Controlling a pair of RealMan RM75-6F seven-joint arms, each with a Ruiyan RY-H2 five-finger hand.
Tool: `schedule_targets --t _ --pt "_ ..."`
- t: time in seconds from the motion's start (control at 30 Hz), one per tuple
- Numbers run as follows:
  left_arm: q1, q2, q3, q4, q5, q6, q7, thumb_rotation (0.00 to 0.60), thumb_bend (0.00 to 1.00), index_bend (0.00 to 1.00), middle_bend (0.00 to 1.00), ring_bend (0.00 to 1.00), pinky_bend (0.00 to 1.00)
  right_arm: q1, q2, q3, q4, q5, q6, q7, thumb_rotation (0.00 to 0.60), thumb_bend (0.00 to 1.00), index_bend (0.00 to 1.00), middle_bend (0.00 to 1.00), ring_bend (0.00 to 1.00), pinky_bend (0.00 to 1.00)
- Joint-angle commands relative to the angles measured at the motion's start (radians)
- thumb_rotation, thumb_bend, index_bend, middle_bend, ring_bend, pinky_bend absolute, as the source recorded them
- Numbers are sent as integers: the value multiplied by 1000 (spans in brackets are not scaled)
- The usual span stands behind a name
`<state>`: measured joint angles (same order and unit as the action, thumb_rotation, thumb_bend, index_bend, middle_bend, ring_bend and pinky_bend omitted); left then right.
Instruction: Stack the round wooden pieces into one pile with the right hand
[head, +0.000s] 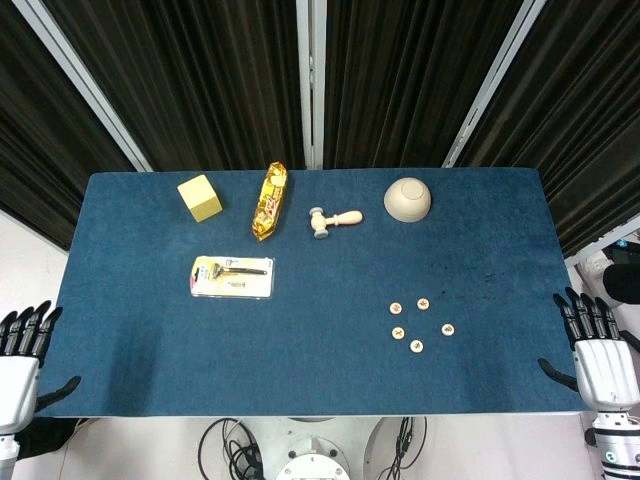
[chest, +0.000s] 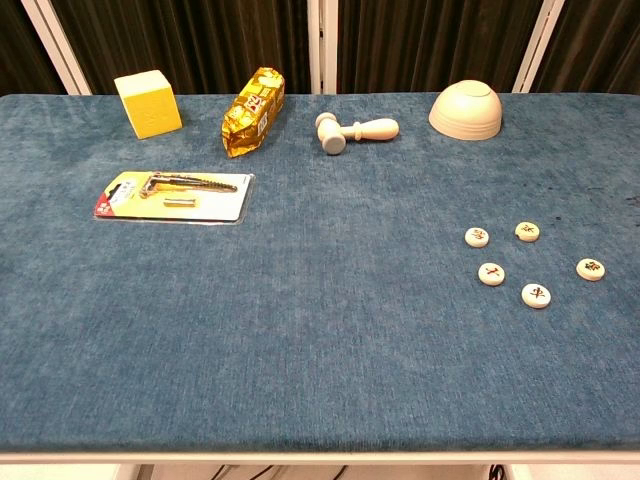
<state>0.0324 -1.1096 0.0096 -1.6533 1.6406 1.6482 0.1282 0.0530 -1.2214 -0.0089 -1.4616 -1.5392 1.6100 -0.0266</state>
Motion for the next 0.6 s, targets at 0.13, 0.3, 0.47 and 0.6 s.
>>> schedule_targets --t 0.13,0.3,0.47,0.6 --pt "2 -2 6 -5 7 -2 11 600 95 24 0 0 0 -7 3 -1 0 -11 -5 1 600 46 0 0 0 0" --pt "7 1 13 -10 29 13 9 600 95 25 0 0 0 1 7 -6 -25 -39 -23 -36 600 46 0 0 0 0" --pt "3 3 14 -8 20 -3 -3 600 95 25 0 0 0 51 -15 -10 -58 -55 -122 -132 600 45 11 0 0 0" --pt "2 4 17 -9 24 -7 -4 600 95 25 0 0 0 132 -56 9 -91 -83 -224 -210 600 45 17 0 0 0"
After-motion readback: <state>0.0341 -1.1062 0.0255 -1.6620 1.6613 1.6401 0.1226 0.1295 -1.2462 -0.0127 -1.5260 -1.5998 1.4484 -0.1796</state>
